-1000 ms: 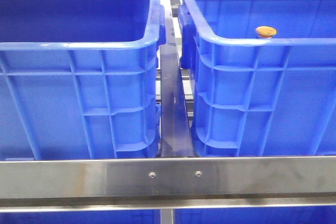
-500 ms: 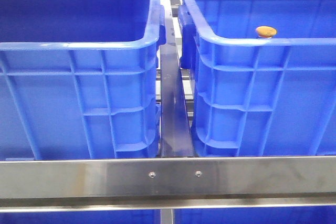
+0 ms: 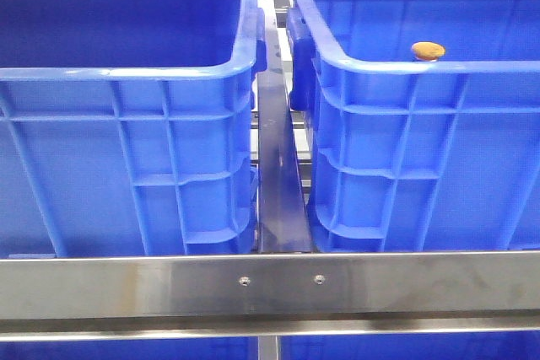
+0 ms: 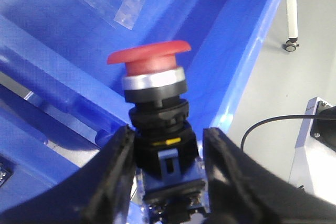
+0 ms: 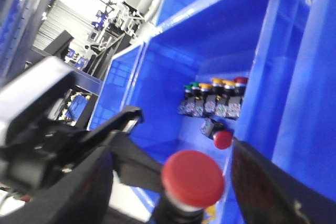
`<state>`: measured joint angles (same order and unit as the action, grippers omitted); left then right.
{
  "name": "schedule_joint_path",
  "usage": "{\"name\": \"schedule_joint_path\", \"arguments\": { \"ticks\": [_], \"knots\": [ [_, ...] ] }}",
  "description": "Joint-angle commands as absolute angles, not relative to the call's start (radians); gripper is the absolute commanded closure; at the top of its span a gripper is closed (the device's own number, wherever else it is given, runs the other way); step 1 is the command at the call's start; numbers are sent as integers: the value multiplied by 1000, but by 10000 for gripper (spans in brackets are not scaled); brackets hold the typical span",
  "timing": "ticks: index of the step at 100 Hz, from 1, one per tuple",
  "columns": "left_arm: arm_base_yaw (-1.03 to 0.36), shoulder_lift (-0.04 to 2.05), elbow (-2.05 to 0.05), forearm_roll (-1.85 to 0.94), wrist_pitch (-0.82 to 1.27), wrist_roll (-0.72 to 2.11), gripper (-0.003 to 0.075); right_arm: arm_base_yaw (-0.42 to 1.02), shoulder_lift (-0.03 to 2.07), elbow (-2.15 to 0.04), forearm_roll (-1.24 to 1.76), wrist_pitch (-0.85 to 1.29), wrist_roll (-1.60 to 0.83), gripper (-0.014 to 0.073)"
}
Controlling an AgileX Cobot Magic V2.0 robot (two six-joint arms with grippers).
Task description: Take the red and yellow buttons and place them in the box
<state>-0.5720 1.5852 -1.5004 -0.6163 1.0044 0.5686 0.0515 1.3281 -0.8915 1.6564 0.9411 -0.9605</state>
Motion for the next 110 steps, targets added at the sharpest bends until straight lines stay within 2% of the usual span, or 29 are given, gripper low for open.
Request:
{"name": "schedule_joint_path", "arguments": {
  "ticks": [1,35,65,72,83,95,110],
  "knots": [
    [-579,1539,-1532,-670,975,567,584,79,1327,-927,1725,935,-962,88],
    [-579,1539,-1532,-670,975,567,584,161,1372,-927,1759,922,-963,88],
    [-579,1539,-1532,-670,975,567,584,164,1372,-927,1761,930,-963,90],
    [-579,1539,-1532,-670,975,567,584,164,1372,-927,1761,930,-963,123],
    [-579,1539,-1532,-670,982,567,575,164,1372,-927,1761,930,-963,236],
    [-579,1539,-1532,-670,982,567,491,164,1372,-927,1761,930,-963,321],
    [-579,1539,-1532,-670,982,567,290,164,1372,-927,1761,930,-963,328]
  ]
}}
